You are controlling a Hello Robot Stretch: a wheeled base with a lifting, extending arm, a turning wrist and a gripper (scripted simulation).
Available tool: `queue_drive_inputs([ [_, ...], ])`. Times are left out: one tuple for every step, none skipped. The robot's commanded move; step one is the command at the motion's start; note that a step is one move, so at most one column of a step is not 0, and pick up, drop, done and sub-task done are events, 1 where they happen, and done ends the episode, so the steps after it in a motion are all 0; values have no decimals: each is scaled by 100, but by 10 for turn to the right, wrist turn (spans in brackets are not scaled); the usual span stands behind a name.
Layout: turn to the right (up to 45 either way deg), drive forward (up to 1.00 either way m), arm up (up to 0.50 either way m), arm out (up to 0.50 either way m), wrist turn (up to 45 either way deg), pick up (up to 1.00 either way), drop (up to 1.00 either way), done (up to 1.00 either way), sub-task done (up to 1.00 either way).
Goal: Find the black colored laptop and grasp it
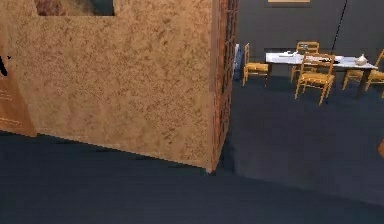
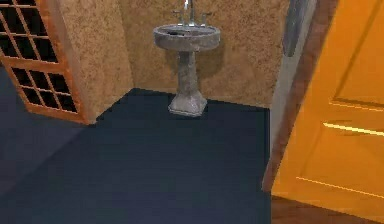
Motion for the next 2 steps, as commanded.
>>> queue_drive_inputs([
  [-240,0,0,0,0,0,0,0,0],
  [0,100,0,0,0,0,0,0,0],
])
